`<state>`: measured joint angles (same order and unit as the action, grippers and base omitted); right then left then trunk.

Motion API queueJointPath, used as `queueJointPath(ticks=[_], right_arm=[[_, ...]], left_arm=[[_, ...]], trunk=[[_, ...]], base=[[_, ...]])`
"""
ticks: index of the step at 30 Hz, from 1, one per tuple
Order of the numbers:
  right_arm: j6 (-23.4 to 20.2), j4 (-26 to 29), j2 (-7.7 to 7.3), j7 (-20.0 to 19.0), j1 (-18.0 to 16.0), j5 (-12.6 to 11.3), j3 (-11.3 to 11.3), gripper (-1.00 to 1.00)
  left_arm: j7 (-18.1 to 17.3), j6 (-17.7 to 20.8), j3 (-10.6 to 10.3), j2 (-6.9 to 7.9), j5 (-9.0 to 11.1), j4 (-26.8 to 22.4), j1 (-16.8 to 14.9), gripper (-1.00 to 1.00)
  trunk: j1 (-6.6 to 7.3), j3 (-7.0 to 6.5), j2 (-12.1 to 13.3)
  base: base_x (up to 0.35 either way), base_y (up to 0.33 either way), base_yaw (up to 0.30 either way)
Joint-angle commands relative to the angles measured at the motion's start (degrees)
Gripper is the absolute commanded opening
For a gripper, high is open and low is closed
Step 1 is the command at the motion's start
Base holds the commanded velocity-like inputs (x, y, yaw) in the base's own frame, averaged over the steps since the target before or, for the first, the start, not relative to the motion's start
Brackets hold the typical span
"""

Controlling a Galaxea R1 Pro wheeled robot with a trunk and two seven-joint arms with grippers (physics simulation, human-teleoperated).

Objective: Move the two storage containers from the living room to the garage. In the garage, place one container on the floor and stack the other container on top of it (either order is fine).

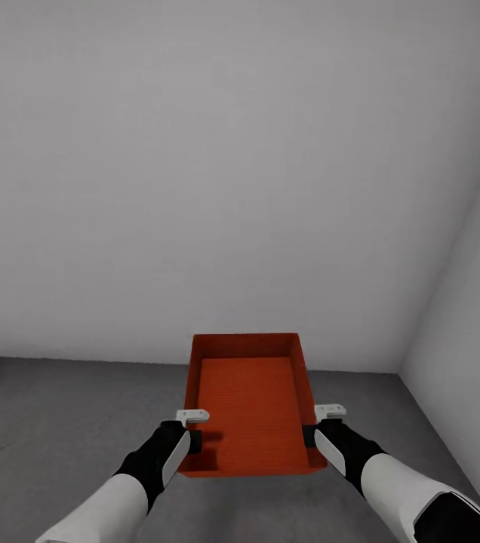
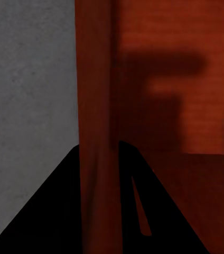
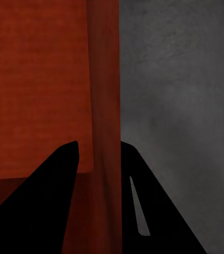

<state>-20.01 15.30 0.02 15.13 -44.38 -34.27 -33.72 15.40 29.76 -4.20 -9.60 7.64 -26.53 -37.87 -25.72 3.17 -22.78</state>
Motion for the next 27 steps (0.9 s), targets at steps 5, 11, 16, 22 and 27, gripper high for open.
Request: queueJointPath(ticks=[5, 11, 16, 22, 27], right_arm=[[0.0, 0.9, -0.02, 0.3, -0.1, -1.0, -1.1, -1.0], [0.0, 0.9, -0.02, 0.3, -0.1, -1.0, -1.1, -1.0], [0.0, 0.9, -0.02, 0.3, -0.1, -1.0, -1.1, -1.0], [0.0, 0.9, -0.02, 0.3, -0.1, -1.0, -1.1, -1.0], [0.0, 0.9, 0.09, 0.3, -0.1, -1.0, -1.1, -1.0]], left_arm=[[1.0, 0.7, -0.6, 0.38, -1.0, 1.2, 0.0, -1.0], [1.0, 0.7, -0.6, 0.38, -1.0, 1.2, 0.0, -1.0], [1.0, 0.7, -0.6, 0.38, -1.0, 1.2, 0.0, -1.0], [1.0, 0.7, -0.6, 0.38, -1.0, 1.2, 0.0, -1.0], [1.0, 0.7, -0.6, 0.38, -1.0, 1.1, 0.0, -1.0]], trunk=[[-0.07, 0.13, -0.1], [-0.07, 0.13, -0.1], [-0.07, 0.13, -0.1], [-0.07, 0.13, -0.1], [-0.07, 0.13, -0.1]], base=[[0.292, 0.0, -0.292], [0.292, 0.0, -0.292], [0.292, 0.0, -0.292], [0.283, 0.0, -0.199], [0.249, 0.0, 0.03]])
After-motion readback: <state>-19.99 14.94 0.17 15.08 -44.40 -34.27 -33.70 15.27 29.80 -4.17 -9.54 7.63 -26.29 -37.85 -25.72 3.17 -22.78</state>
